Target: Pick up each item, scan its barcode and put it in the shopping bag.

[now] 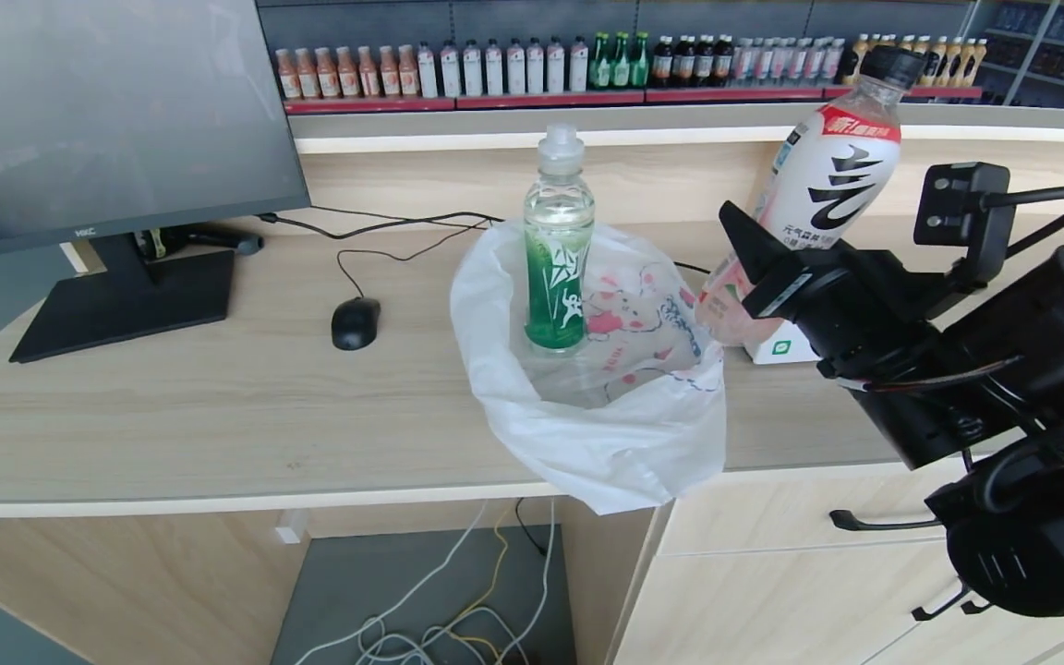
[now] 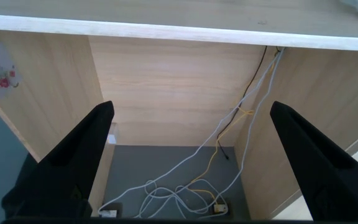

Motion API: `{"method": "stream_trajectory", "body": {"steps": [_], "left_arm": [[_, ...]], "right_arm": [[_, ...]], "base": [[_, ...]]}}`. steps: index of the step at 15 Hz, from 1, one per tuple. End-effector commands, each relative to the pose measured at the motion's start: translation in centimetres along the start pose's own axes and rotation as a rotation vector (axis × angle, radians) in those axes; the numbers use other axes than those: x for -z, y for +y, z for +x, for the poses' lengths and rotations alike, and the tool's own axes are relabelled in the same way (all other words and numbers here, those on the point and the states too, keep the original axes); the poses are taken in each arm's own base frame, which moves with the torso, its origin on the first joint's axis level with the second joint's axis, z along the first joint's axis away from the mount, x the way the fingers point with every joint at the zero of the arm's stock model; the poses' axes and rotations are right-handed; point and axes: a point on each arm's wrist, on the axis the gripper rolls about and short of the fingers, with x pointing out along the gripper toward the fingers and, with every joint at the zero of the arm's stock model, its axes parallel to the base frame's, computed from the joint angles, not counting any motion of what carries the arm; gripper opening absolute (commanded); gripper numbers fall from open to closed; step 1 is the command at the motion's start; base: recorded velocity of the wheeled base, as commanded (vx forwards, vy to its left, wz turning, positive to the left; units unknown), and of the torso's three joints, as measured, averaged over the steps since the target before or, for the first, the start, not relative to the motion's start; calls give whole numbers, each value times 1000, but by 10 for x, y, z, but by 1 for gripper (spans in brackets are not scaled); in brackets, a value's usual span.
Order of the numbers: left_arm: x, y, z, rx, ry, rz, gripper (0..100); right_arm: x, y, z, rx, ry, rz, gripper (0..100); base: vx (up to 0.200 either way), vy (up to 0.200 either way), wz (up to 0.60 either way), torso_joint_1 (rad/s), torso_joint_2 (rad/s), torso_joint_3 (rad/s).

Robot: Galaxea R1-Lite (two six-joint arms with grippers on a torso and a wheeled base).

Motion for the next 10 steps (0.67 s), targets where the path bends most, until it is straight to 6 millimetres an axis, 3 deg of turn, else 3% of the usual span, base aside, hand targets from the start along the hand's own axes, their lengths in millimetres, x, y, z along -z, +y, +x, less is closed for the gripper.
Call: {"method": "stream_trajectory", "body": {"steps": [1,6,8,10], "left_arm": [[0,0,0,0,0,1,100],[0,0,0,0,0,4,100],[0,0,0,0,0,4,100],[0,0,0,0,0,4,100]], "right_arm": [[-4,0,-1,-1,-10,2,0],[-1,1,2,-8,-7,-5,0],[-10,3,14,-20,-67,-18,0],[-6,4,16,-53,-59,-36,0]], "base": [[0,200,0,7,7,12],[0,0,0,0,0,0],[0,0,0,0,0,0],[0,0,0,0,0,0]]}}
